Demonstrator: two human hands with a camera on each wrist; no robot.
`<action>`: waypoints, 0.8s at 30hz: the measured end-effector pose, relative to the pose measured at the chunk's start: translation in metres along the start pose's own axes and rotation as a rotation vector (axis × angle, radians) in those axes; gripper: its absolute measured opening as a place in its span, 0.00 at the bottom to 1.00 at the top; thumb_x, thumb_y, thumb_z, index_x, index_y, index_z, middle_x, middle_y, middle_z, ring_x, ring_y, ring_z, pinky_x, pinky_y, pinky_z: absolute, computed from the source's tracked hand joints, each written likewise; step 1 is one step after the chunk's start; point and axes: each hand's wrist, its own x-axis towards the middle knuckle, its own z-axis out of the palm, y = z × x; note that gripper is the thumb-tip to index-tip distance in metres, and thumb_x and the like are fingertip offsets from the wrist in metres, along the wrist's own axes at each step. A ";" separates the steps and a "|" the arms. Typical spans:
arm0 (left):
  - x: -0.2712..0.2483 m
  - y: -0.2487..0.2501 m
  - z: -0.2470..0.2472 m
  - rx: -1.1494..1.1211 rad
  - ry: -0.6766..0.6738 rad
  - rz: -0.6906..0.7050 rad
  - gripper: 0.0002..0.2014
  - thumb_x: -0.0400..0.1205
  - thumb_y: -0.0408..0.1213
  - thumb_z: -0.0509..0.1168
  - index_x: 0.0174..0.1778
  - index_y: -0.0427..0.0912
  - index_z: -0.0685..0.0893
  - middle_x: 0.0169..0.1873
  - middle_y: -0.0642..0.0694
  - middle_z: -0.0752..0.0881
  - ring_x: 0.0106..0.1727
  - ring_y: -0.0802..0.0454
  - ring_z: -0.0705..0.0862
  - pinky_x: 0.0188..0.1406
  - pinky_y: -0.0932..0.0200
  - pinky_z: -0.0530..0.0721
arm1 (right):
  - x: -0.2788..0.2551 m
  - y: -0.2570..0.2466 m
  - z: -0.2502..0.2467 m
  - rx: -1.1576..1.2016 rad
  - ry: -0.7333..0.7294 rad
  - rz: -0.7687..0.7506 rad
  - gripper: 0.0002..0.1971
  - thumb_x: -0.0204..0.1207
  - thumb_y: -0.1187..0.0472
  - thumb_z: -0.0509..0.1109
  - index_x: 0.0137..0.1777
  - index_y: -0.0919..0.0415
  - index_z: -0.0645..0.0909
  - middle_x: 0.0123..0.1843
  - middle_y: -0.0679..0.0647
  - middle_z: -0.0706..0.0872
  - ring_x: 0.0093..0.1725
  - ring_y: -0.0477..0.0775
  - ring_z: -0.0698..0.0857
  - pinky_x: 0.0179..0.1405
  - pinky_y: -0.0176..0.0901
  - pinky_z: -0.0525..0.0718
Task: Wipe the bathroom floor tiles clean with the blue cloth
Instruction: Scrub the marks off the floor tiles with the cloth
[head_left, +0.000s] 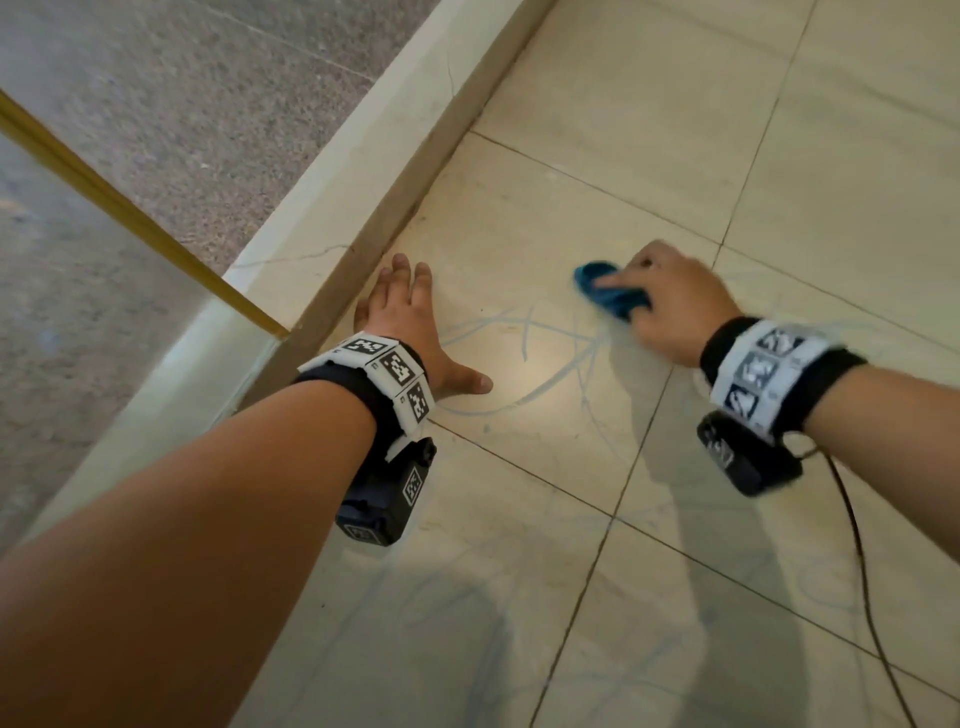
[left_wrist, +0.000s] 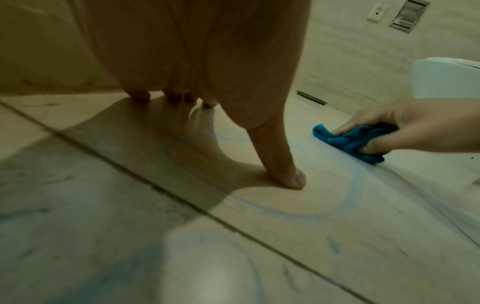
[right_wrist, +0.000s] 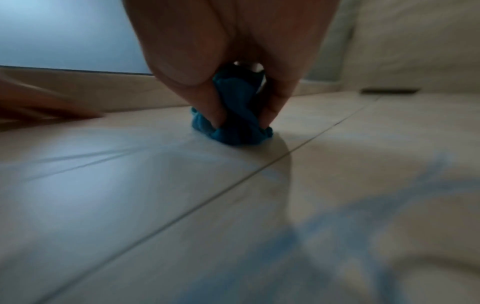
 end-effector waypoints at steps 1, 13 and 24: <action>-0.001 0.000 0.000 -0.001 0.002 0.001 0.70 0.62 0.68 0.75 0.83 0.44 0.32 0.83 0.44 0.32 0.84 0.45 0.36 0.84 0.45 0.43 | 0.011 0.013 -0.007 -0.009 0.004 0.101 0.24 0.73 0.69 0.64 0.68 0.49 0.79 0.63 0.59 0.75 0.59 0.67 0.76 0.56 0.44 0.71; -0.003 0.001 0.000 0.011 0.014 -0.006 0.70 0.62 0.69 0.75 0.84 0.44 0.33 0.83 0.45 0.33 0.85 0.46 0.37 0.84 0.45 0.44 | 0.034 0.003 -0.015 0.060 0.085 0.331 0.22 0.75 0.66 0.63 0.69 0.52 0.78 0.66 0.63 0.73 0.62 0.71 0.75 0.63 0.50 0.74; -0.002 0.002 0.000 0.003 0.000 -0.007 0.70 0.62 0.68 0.75 0.83 0.44 0.31 0.83 0.45 0.31 0.84 0.47 0.35 0.84 0.46 0.44 | 0.039 -0.033 0.003 0.130 0.138 0.298 0.23 0.76 0.68 0.61 0.69 0.49 0.78 0.64 0.58 0.71 0.61 0.65 0.72 0.65 0.49 0.73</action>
